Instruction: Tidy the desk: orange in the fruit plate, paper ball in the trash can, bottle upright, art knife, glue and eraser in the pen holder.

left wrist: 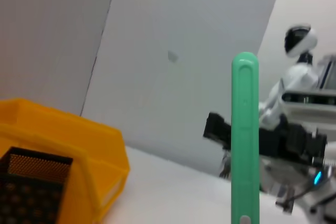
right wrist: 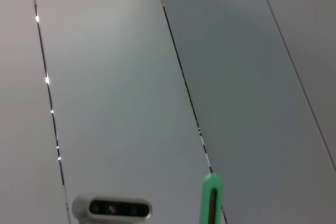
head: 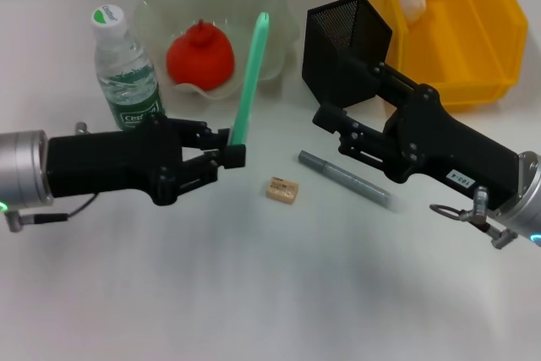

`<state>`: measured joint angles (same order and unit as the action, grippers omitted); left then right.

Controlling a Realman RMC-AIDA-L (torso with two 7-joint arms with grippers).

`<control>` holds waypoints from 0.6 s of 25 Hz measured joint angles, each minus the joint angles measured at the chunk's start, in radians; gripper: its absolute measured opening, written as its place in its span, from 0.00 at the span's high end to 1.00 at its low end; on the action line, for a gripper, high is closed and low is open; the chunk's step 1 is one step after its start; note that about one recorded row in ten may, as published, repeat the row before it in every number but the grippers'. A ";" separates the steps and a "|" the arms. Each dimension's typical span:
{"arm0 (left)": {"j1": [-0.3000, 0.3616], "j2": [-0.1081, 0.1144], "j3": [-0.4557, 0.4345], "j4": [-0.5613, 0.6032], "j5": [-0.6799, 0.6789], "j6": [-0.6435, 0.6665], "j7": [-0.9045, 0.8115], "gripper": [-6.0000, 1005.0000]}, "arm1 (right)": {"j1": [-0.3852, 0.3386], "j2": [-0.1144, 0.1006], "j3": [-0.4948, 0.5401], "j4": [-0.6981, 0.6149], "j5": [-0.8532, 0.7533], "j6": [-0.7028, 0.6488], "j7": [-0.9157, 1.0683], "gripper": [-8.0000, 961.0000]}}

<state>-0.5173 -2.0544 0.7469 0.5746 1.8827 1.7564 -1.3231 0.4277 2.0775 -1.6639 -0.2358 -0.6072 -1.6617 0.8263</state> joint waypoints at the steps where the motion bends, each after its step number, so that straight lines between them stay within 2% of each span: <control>1: 0.002 0.000 0.001 0.016 0.008 0.000 0.000 0.77 | 0.002 0.000 0.000 0.000 0.000 0.000 0.000 0.20; 4: 0.002 0.001 0.004 0.107 0.069 -0.001 0.001 0.76 | 0.009 -0.003 -0.001 0.004 0.000 0.000 0.000 0.20; 8: -0.004 0.003 0.004 0.167 0.118 -0.002 -0.003 0.76 | 0.009 -0.009 -0.001 0.005 0.000 0.000 0.003 0.20; 12: -0.008 0.005 0.007 0.279 0.192 0.001 -0.029 0.76 | 0.010 -0.023 -0.005 0.005 0.000 -0.006 0.036 0.20; 14: -0.013 0.005 0.010 0.343 0.243 0.011 -0.048 0.76 | 0.010 -0.040 -0.008 -0.002 -0.001 -0.010 0.086 0.20; 15: -0.013 0.005 0.010 0.343 0.243 0.011 -0.048 0.76 | 0.010 -0.040 -0.008 -0.002 -0.001 -0.010 0.086 0.20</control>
<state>-0.5308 -2.0493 0.7566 0.9177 2.1260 1.7675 -1.3709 0.4374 2.0373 -1.6714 -0.2375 -0.6082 -1.6713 0.9119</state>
